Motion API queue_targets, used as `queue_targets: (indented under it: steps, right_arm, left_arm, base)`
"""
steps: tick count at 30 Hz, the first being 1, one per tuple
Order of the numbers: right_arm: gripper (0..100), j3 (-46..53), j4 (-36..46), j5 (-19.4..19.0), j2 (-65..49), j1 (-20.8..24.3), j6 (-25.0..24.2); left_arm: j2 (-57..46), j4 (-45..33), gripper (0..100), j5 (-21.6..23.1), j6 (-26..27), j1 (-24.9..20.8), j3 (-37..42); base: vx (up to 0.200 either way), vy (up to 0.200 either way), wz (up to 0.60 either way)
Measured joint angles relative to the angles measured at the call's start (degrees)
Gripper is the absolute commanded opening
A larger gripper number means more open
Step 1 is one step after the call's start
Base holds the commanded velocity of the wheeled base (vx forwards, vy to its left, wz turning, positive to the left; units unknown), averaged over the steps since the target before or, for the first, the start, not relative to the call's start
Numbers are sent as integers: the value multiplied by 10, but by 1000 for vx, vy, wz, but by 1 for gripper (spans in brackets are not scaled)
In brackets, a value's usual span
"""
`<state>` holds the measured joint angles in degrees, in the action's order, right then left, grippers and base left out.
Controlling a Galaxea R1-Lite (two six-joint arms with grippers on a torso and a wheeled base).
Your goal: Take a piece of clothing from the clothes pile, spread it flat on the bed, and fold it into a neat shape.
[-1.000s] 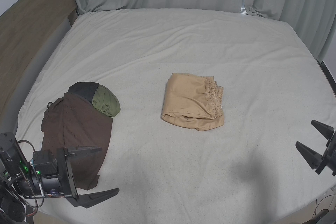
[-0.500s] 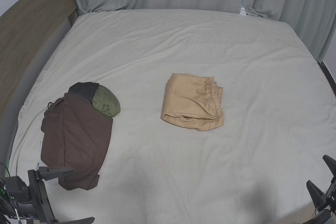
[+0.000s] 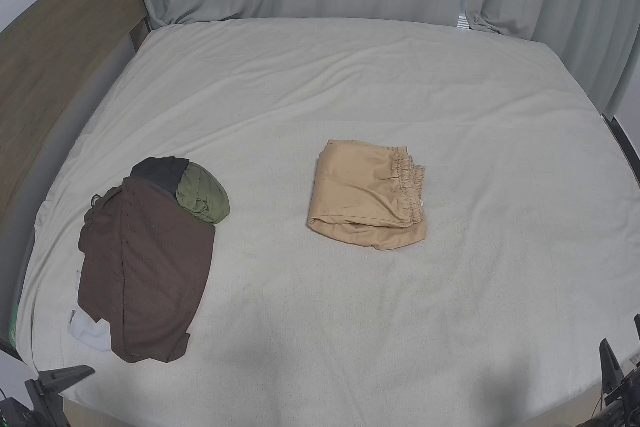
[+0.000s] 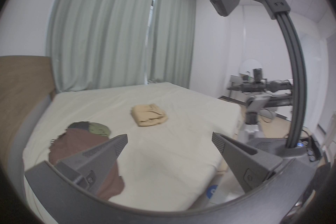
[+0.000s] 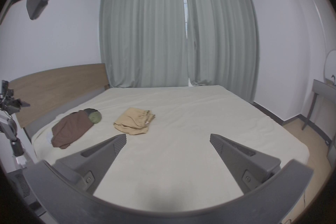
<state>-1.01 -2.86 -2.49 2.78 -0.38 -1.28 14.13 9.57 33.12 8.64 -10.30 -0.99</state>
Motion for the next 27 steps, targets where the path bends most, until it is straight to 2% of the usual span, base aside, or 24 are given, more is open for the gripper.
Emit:
queue_targets:
  steps: [2, 6, 9, 16, 22, 27]
  right_arm:
    - [100, 0, 9, 12, -6, 0, 4]
    - [100, 0, 22, 19, -15, 2, 9]
    - [100, 0, 27, 21, -19, 2, 13]
    - [100, 0, 31, 22, -21, 3, 16]
    - [100, 0, 32, 22, -21, 2, 16]
    - [100, 0, 32, 22, -21, 2, 16]
  left_arm:
    - [-27, -4, 100, -41, -11, 2, 0]
    - [-66, -23, 100, -151, -34, 13, 0]
    - [-78, -40, 100, -211, -51, 27, 0]
    - [-107, -56, 100, -249, -64, 91, 0]
    - [-127, -91, 100, -344, -79, 107, 0]
    - [-132, -94, 100, -346, -88, 107, 0]
  base:
    - [0, 0, 0]
    - [0, 0, 0]
    - [0, 0, 0]
    - [0, 0, 0]
    - [0, 0, 0]
    - [0, 0, 0]
